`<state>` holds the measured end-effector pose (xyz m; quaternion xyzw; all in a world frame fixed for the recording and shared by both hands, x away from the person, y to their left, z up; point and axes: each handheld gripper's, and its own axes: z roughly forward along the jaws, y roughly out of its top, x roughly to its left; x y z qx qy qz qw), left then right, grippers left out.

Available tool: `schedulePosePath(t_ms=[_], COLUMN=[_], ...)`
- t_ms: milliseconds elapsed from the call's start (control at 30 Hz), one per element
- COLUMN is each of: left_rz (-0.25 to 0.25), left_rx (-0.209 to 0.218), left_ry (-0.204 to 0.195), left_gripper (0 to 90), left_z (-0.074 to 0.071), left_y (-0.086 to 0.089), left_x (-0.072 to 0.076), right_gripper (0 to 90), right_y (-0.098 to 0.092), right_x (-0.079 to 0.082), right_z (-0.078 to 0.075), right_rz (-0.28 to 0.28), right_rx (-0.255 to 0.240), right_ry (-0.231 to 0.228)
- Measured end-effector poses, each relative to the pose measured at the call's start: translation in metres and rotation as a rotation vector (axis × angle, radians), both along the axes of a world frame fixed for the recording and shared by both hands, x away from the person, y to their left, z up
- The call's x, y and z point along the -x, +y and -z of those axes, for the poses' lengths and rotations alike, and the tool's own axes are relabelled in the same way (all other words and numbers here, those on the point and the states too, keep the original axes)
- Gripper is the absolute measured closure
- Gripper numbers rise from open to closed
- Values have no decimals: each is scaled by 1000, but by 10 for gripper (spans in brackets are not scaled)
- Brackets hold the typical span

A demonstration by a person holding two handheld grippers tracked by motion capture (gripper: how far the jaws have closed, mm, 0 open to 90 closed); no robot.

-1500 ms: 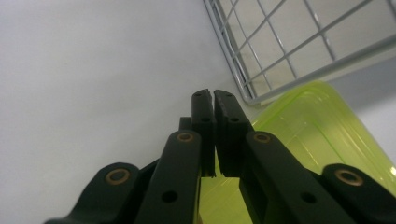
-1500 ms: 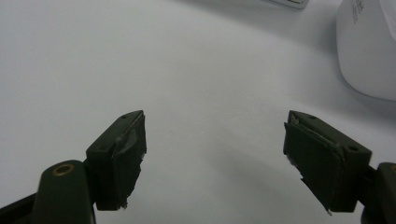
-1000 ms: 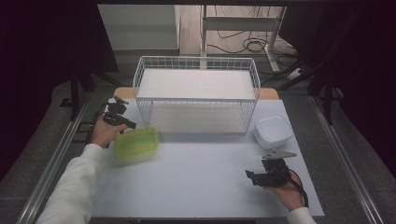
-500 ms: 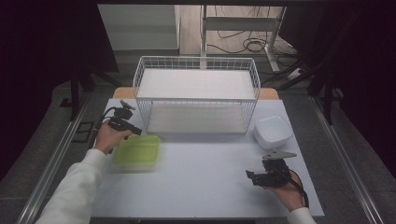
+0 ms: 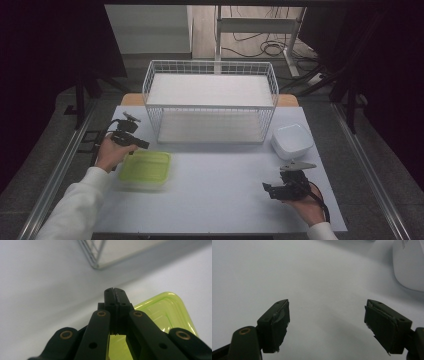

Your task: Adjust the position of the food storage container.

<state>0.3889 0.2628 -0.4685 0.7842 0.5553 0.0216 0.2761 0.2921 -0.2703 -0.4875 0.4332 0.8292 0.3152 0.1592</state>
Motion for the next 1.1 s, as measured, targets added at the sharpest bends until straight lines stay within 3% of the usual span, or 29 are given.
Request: schedulePosePath(t_ms=[200, 333, 467, 633, 833, 867, 1100], left_rz=[-70, -121, -153, -134, -97, -76, -48], left_rx=[-53, -58, -47, -25, -7, -20, -1], left_ry=[-8, 24, 59, 78, 73, 76, 80], left_gripper=[900, 900, 900, 900, 900, 900, 900], left_z=[-9, 4, 25, 42, 40, 39, 39], left_y=[47, 72, 82, 75, 61, 58, 36], left_x=[28, 46, 62, 72, 69, 68, 65], right_gripper=[200, 200, 200, 200, 200, 200, 200], right_y=[0, 0, 3, 7, 7, 7, 2], right_x=[2, 1, 0, 0, 0, 0, 1], right_z=[-1, -1, -2, -1, -1, -1, -1], right_rz=[-2, 3, 0, -7, -6, -3, 15], right_rx=[3, 2, 5, 14, 22, 24, 23], right_ry=[-1, 0, -1, 5, 3, 3, 5])
